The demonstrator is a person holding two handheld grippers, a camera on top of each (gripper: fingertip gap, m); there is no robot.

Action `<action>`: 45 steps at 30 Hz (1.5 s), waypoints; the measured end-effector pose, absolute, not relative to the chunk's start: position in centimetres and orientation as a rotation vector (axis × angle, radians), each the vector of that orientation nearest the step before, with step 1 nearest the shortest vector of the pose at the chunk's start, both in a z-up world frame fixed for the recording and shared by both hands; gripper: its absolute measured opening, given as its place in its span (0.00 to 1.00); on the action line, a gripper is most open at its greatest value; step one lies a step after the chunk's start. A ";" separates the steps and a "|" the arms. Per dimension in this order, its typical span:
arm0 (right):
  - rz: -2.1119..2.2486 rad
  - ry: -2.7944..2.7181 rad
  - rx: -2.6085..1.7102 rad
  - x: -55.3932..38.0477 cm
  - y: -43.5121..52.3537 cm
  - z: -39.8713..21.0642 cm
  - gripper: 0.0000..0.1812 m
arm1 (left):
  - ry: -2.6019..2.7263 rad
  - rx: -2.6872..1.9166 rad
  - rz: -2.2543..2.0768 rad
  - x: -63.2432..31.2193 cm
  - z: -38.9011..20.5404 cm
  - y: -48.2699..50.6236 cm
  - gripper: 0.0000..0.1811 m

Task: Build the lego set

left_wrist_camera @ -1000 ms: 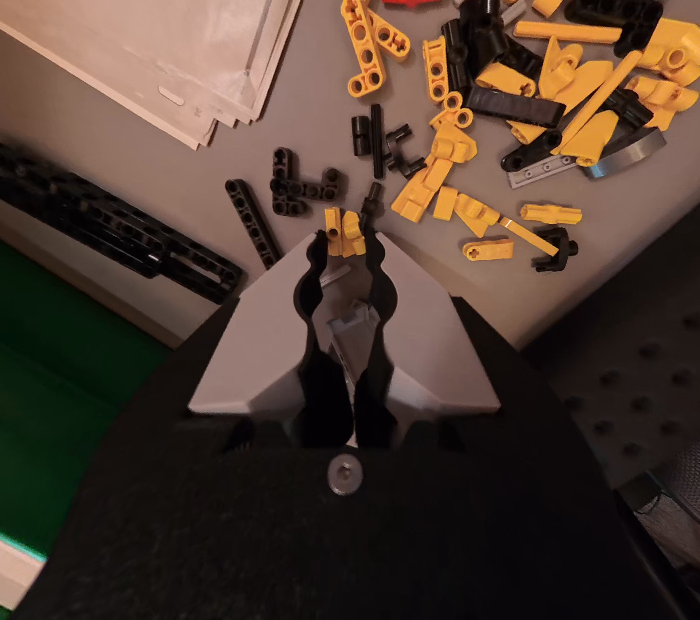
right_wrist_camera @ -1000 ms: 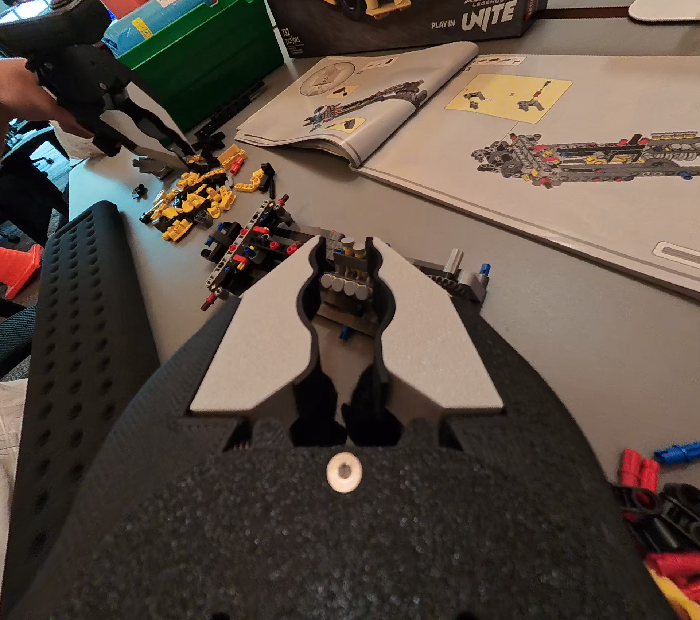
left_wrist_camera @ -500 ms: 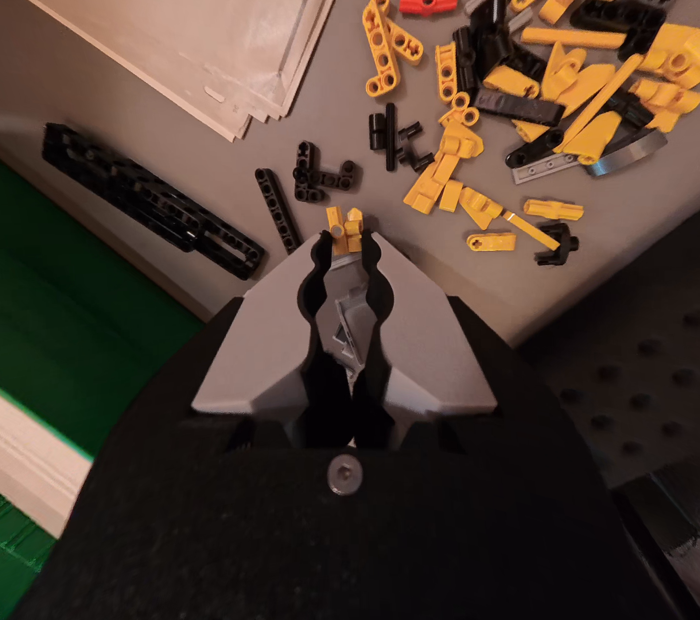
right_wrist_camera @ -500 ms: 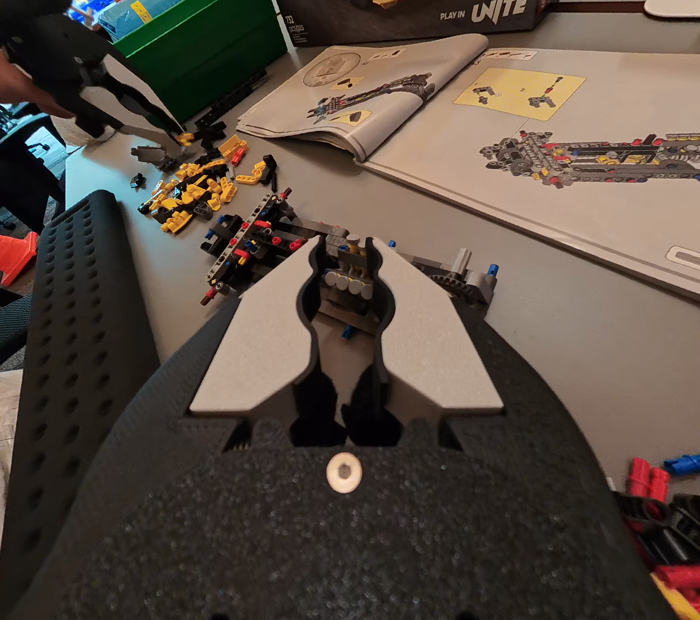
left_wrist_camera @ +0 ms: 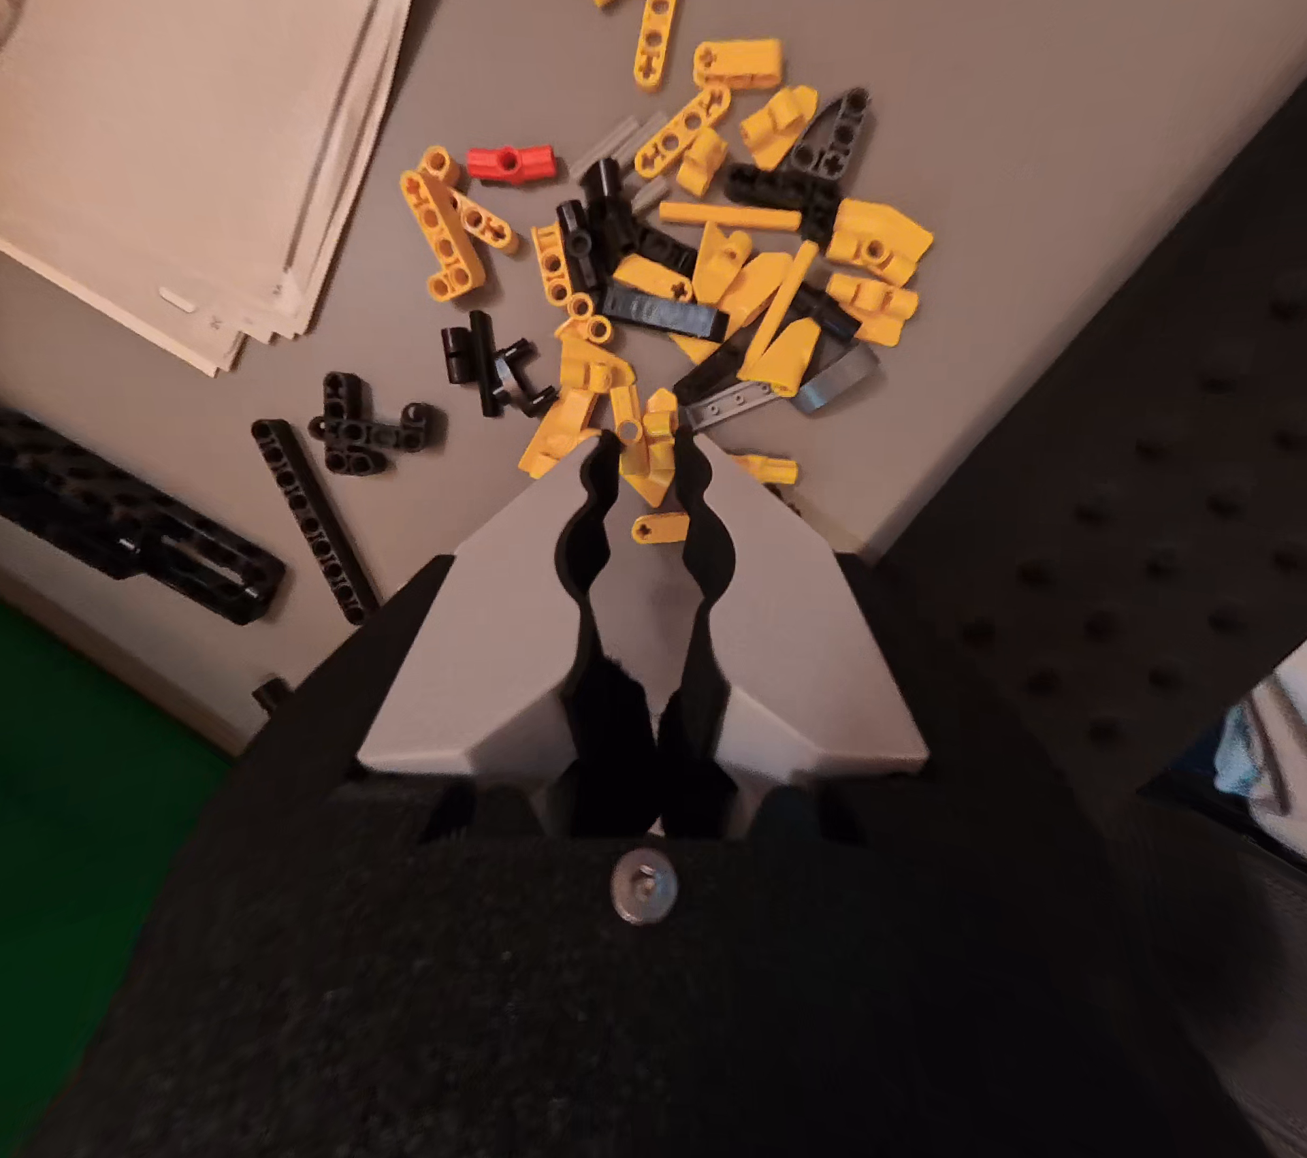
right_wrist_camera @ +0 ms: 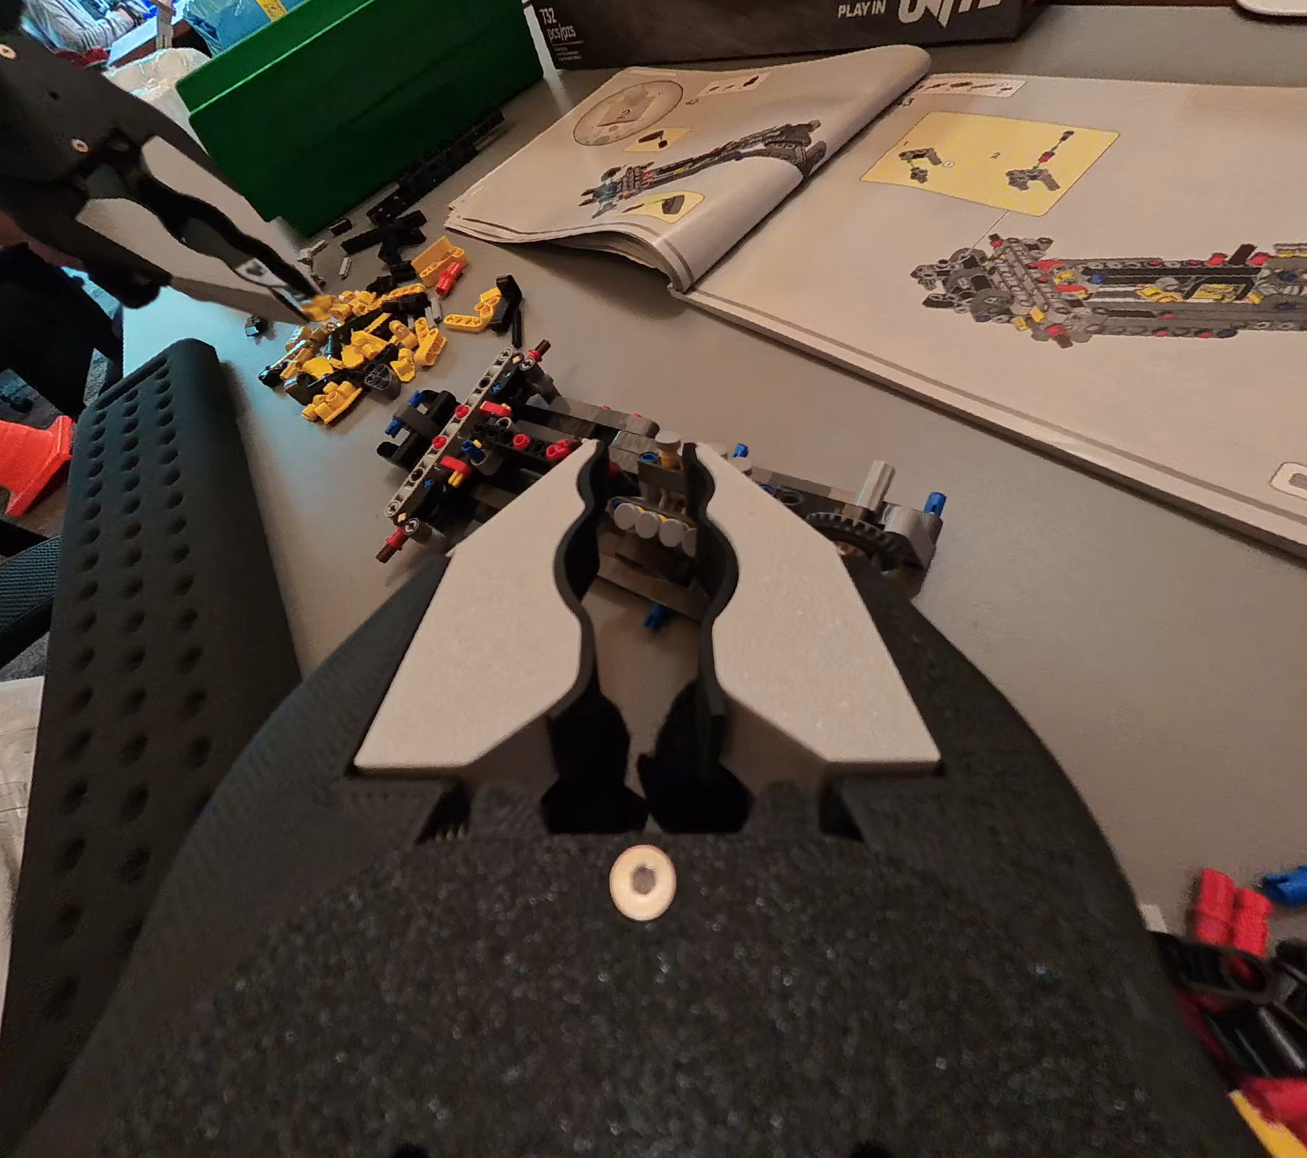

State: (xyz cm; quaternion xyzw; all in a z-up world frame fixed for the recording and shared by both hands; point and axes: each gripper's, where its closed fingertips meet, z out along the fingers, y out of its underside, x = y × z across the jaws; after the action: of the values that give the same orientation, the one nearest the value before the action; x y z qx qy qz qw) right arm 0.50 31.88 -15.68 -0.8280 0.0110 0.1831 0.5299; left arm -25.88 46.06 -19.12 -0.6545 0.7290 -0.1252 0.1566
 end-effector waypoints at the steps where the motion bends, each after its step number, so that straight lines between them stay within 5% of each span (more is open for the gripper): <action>1: 0.437 0.025 -1.978 0.5 31.9 -15.7 0.11 | 2.093 -1.883 -0.313 -26.1 -19.6 46.3 0.08; 6: 0.430 0.027 -1.971 0.6 31.8 -15.6 0.11 | 2.019 -1.899 -0.288 -27.0 -18.7 47.2 0.14; 45: 0.424 0.027 -1.959 0.6 31.7 -15.3 0.11 | 1.947 -1.963 0.033 -27.2 -20.1 52.4 0.08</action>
State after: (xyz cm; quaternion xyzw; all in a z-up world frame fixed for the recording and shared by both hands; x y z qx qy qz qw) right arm 0.62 31.71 -15.27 -0.8236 0.0114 0.1781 0.5384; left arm -27.20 52.37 -20.13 -0.6974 0.6917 0.0118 0.1872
